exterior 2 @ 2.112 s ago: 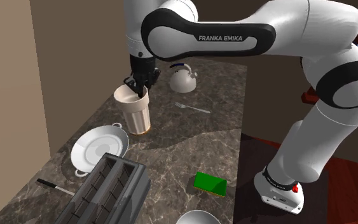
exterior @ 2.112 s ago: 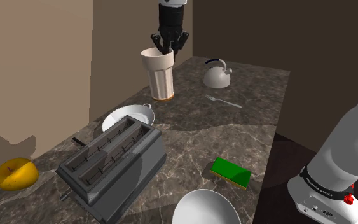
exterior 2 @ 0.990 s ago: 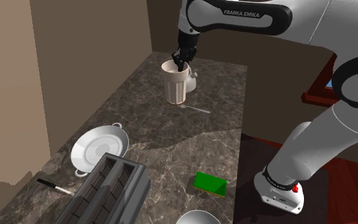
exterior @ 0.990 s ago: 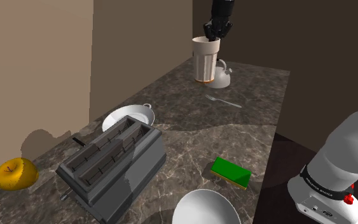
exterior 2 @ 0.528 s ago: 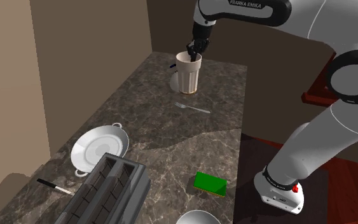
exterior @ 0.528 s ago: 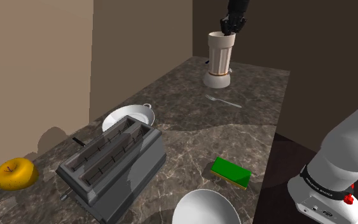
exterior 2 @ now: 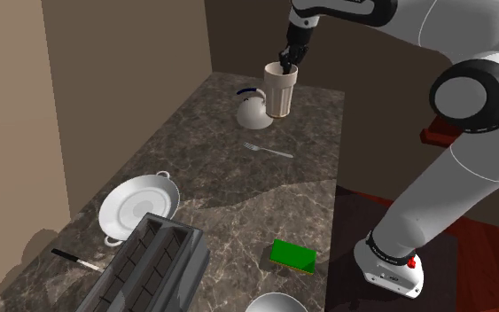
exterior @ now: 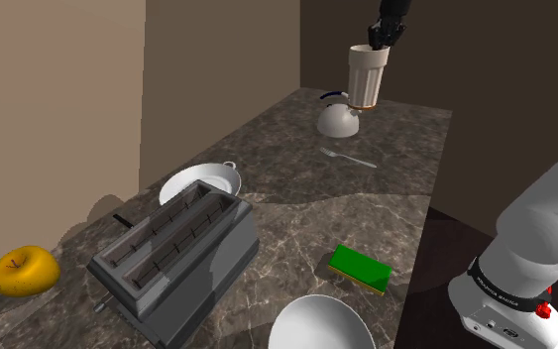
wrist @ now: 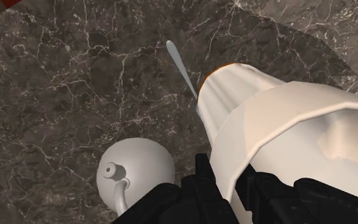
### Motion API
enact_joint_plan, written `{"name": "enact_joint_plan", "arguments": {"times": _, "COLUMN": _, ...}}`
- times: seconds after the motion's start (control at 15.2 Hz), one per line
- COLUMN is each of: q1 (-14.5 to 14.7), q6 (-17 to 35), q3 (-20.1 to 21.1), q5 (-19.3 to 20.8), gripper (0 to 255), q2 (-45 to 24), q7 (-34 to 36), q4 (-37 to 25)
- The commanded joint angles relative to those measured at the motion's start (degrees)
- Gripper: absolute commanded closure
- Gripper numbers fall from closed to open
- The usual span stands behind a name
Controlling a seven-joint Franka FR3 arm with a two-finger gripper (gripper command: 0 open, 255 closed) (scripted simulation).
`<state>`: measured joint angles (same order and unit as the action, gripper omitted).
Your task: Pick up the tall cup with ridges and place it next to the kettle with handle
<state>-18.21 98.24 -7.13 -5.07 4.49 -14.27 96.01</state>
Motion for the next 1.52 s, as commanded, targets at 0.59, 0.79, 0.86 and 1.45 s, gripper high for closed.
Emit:
{"name": "enact_joint_plan", "arguments": {"times": 0.59, "q1": -3.5, "q6": 2.7, "q3": -4.0, "q5": -1.3, "gripper": 255, "q2": -3.8, "q7": -8.1, "q4": -0.3}}
{"name": "enact_joint_plan", "arguments": {"times": 0.79, "q1": -3.5, "q6": 5.1, "q3": -4.0, "q5": -1.3, "gripper": 255, "q2": -3.5, "q7": -8.3, "q4": 2.4}}
{"name": "enact_joint_plan", "arguments": {"times": 0.86, "q1": -3.5, "q6": 5.9, "q3": -4.0, "q5": -1.3, "gripper": 255, "q2": -3.4, "q7": -8.4, "q4": 3.3}}
{"name": "enact_joint_plan", "arguments": {"times": 1.45, "q1": -3.4, "q6": 12.8, "q3": -3.9, "q5": -1.6, "gripper": 255, "q2": -3.4, "q7": -9.1, "q4": 10.3}}
